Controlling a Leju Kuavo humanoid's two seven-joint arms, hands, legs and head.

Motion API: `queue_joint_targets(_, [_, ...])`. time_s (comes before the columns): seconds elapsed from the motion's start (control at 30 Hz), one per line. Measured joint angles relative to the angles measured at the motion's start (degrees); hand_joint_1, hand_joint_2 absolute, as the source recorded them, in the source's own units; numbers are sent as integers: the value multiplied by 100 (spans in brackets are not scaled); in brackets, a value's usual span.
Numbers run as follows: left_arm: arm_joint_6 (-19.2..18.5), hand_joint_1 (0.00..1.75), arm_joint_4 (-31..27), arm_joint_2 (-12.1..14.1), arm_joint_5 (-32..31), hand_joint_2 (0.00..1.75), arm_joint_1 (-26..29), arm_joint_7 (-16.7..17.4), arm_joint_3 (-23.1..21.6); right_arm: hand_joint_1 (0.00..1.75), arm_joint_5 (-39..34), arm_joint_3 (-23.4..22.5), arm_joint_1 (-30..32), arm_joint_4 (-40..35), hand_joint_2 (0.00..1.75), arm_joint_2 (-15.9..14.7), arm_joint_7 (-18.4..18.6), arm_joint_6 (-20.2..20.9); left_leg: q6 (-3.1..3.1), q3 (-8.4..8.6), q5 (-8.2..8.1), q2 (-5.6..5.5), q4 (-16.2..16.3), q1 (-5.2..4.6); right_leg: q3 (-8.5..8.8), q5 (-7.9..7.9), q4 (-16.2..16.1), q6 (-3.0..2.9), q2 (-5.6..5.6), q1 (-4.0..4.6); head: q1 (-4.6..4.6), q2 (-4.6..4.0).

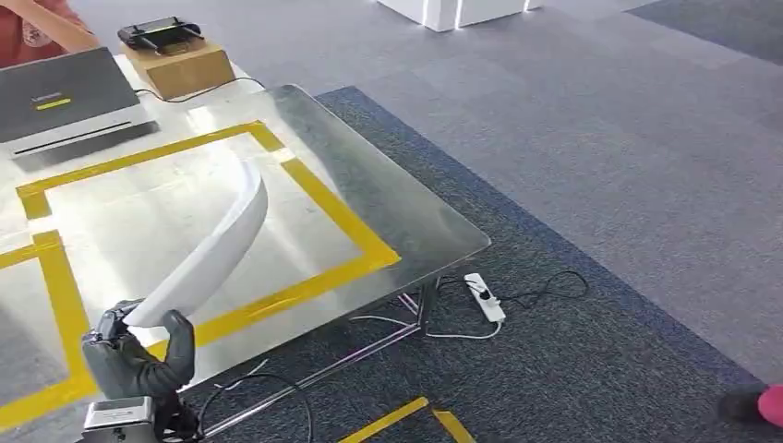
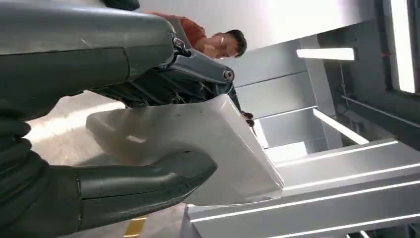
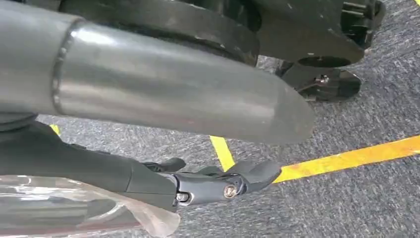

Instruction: Take the parts from the cabinet and place them on the table.

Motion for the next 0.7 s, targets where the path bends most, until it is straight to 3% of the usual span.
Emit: queue_joint_targets(0.7, [15, 175, 0, 2, -48, 175, 8, 35, 0, 0, 11, 37, 0, 0, 0, 0, 50, -15, 1, -1, 1, 0, 4, -1, 2, 1, 5, 0, 1, -1, 0, 0])
